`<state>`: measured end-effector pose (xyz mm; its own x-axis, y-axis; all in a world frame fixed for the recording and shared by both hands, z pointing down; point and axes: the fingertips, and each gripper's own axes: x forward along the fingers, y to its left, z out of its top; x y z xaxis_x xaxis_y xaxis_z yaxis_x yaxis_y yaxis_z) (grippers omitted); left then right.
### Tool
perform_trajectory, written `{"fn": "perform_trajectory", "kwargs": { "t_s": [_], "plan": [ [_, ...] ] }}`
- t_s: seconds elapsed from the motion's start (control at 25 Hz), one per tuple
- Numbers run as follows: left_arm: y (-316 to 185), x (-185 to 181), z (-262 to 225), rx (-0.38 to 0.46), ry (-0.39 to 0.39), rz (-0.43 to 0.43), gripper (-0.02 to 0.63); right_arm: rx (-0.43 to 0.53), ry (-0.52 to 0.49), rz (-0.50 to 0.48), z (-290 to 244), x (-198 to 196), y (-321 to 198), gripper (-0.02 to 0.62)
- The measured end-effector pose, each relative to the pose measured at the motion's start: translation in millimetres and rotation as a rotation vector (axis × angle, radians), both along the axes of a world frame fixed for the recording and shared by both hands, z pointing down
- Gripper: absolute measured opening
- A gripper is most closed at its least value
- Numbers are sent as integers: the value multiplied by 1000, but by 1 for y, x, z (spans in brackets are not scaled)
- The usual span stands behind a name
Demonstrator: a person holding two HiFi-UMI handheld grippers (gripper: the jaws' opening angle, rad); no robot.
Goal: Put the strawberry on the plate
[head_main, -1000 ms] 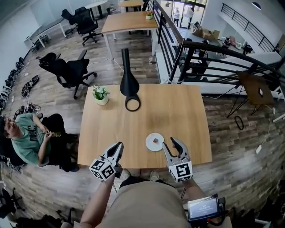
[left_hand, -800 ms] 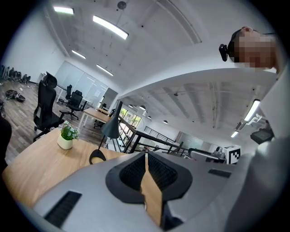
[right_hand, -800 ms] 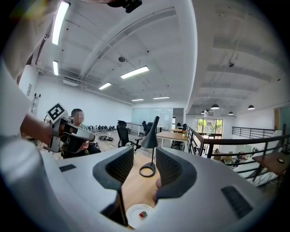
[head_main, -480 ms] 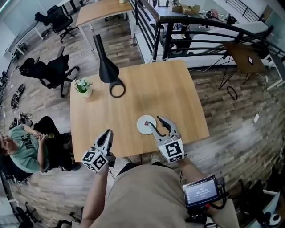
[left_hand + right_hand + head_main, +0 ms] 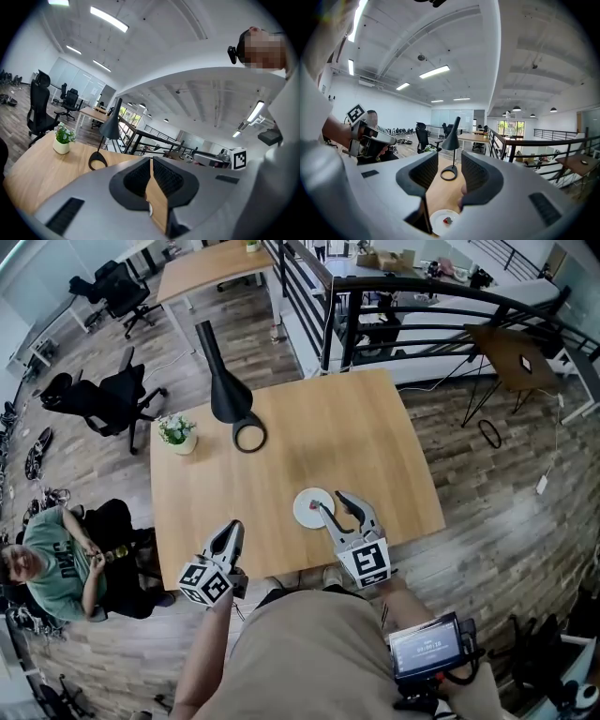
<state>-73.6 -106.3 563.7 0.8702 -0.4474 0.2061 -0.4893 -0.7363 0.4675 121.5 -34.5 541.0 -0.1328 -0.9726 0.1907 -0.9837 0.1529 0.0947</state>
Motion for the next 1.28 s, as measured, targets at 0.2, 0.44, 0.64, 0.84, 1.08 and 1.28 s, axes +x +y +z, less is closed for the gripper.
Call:
{"fn": "perform_trajectory", "kwargs": {
  "t_s": [0.2, 0.44, 0.64, 0.84, 1.08, 1.28],
  "plan": [
    [0, 0, 5, -9, -3, 11, 5, -26, -7, 7, 7, 1, -2, 160],
    [-7, 6, 6, -19, -5, 20, 5, -76, 5, 49, 17, 14, -9, 80],
    [-2, 4, 8, -38, -6, 13, 5, -102, -8, 40, 24, 11, -4, 67],
    [-12, 3, 2, -15, 5, 5, 5, -77, -4, 35, 18, 12, -16, 67],
    [-14, 0, 5, -30, 6, -10, 5, -82, -4, 34, 18, 12, -21, 69],
    [-14, -4, 8, -38, 5, 0, 5, -93, -11, 47, 20, 9, -22, 68]
  ]
}}
